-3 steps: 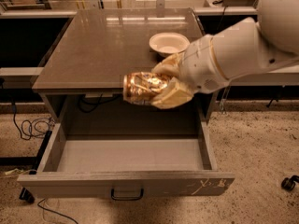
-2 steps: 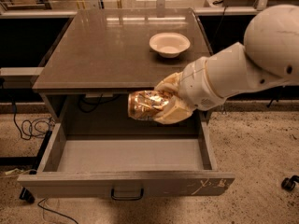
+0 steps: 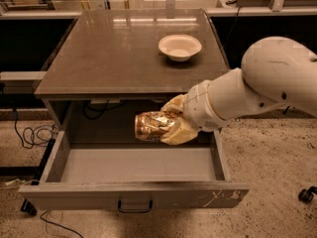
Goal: Place orange can into top drawer
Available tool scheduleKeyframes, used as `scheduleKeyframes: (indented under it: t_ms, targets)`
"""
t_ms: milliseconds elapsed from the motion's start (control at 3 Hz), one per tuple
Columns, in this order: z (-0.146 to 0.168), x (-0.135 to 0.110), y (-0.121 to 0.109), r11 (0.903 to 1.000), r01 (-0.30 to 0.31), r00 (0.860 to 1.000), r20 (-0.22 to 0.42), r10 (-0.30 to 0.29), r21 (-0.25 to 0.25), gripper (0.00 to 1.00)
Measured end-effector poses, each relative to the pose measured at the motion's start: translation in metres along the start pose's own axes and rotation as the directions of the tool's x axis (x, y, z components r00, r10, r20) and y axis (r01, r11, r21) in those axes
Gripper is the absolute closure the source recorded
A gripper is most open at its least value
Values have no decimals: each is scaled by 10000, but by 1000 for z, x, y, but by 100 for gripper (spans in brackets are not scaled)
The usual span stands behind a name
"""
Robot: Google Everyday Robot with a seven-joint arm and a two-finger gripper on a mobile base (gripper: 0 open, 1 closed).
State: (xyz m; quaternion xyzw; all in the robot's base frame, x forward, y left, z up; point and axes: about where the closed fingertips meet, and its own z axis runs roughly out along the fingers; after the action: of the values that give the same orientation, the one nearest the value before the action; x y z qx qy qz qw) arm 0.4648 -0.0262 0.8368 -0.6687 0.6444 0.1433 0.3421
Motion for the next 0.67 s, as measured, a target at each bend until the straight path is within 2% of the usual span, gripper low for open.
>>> scheduleKeyframes:
  t_ms: [333,667]
  targets:
    - [28,-8,-12,9998,199,9996,204,-198,-45,100]
    - [60,-4,-36,9996,245,9992,323,-250,144,100]
